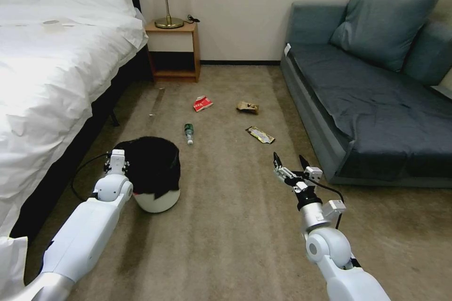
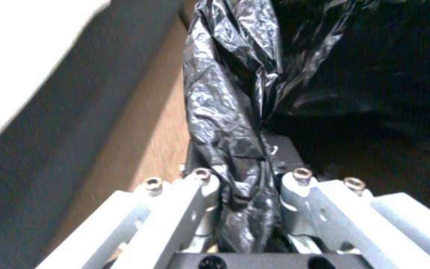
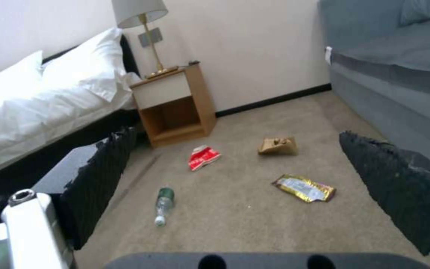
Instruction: Pick up the trash bin, then pick up the garbage on the floor and place it into the trash bin.
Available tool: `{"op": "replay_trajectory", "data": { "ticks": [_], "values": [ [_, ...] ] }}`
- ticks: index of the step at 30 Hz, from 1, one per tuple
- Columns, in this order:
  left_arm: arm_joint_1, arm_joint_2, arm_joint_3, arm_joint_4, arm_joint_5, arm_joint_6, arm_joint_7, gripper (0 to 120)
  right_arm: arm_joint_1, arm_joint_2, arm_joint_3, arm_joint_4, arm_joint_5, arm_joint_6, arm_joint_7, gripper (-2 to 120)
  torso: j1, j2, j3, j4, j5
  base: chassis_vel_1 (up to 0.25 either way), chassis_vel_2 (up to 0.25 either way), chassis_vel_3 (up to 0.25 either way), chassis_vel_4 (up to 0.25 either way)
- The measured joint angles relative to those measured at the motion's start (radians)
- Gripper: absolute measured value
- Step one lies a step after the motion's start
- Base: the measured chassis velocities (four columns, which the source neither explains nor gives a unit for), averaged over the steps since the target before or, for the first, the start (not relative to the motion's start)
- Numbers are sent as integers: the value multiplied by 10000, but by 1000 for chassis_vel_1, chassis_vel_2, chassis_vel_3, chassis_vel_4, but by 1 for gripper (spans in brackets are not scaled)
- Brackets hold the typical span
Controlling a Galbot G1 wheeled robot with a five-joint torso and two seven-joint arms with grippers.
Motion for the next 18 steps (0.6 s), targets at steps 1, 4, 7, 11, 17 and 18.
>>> {"op": "replay_trajectory", "data": {
  "ticks": [1,4,7,11,17,18],
  "values": [
    [-40,129,104,-200,-3,60,0,8,-12,-20,25,-28,38,6,-20,100,0,0,-2,0,4,0,0,0,0],
    [-117,454,339,-683,-103,279,-23,8,3,-39,88,-129,114,38,-55,100,0,0,-1,5,2,0,0,0,0],
    [-172,636,434,-922,-209,409,-60,6,8,-53,104,-141,152,57,-86,100,0,0,-2,5,2,0,0,0,0],
    [-253,921,545,-1211,-354,511,-124,6,5,-90,119,-160,199,91,-141,100,0,0,-3,5,4,0,0,0,0],
    [-337,1230,587,-1521,-585,651,-204,6,-3,-150,143,-271,228,162,-239,100,0,0,-4,3,4,0,0,0,0],
    [-347,1275,588,-1565,-613,668,-210,6,-1,-154,151,-303,229,184,-264,100,0,0,-4,2,5,0,0,0,0]
  ]
}}
